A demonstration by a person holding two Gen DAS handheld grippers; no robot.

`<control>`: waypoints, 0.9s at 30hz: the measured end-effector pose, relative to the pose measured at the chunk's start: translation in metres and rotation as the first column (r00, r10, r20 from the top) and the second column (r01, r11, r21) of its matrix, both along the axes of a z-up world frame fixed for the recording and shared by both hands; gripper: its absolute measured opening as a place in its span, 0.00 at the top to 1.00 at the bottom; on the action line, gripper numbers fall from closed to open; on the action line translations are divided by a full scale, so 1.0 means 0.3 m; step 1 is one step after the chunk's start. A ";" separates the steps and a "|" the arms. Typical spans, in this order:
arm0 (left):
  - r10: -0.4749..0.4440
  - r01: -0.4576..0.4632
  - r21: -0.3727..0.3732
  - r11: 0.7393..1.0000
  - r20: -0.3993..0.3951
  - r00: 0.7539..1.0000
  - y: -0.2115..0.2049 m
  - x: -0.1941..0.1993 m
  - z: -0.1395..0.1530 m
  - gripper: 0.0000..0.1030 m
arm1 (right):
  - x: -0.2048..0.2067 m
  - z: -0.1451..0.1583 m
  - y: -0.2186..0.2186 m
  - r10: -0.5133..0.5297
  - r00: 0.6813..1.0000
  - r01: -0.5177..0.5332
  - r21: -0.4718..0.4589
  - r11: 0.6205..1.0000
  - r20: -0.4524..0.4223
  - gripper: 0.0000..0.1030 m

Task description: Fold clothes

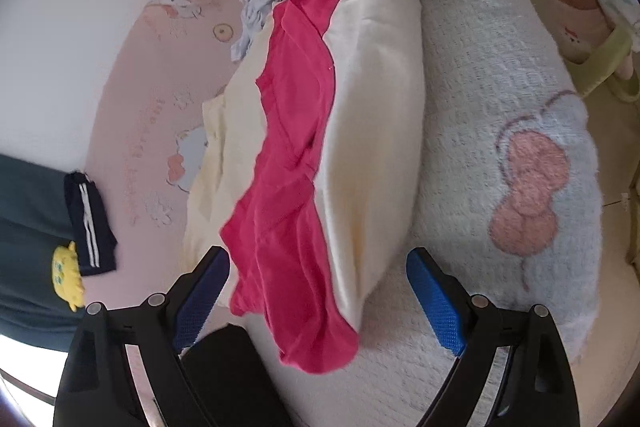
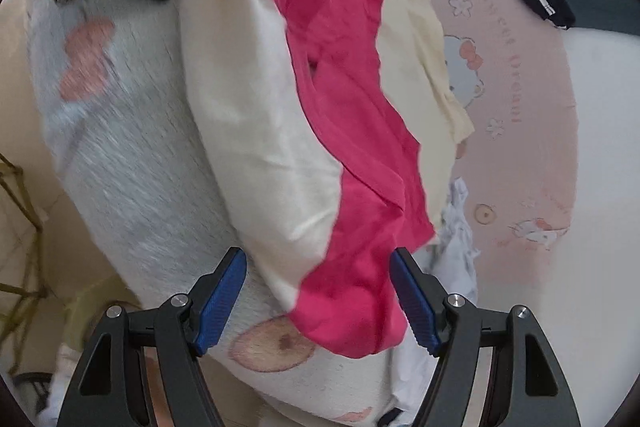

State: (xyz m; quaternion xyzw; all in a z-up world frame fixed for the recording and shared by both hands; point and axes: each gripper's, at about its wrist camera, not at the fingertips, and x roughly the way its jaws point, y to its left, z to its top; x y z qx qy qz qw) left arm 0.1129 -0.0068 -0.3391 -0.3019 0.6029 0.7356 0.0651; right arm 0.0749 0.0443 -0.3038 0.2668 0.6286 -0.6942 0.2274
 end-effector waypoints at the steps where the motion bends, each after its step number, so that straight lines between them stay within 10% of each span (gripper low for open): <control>1: -0.005 0.005 -0.004 1.000 -0.001 1.000 0.001 -0.004 -0.001 0.12 | -0.012 -0.013 0.005 -0.010 1.000 0.010 0.016 1.000 -0.017 0.29; 14: 0.097 -0.097 -0.007 0.995 -0.033 0.995 -0.009 -0.051 -0.009 0.12 | -0.017 -0.070 0.014 0.096 0.976 -0.083 0.073 0.994 -0.193 0.19; 18: 0.108 -0.109 0.052 0.993 0.012 0.994 -0.032 -0.058 -0.003 0.19 | 0.009 -0.085 0.030 0.137 0.974 -0.127 0.066 0.990 -0.179 0.37; 23: 0.026 -0.030 0.043 0.999 0.086 0.996 -0.026 -0.016 -0.039 0.74 | -0.072 -0.020 0.051 0.023 1.000 -0.022 -0.089 0.996 0.020 0.42; 27: 0.011 -0.017 0.061 0.998 0.098 0.995 -0.023 0.002 -0.058 0.84 | -0.123 0.011 0.076 -0.013 0.987 0.042 -0.179 0.983 0.160 0.52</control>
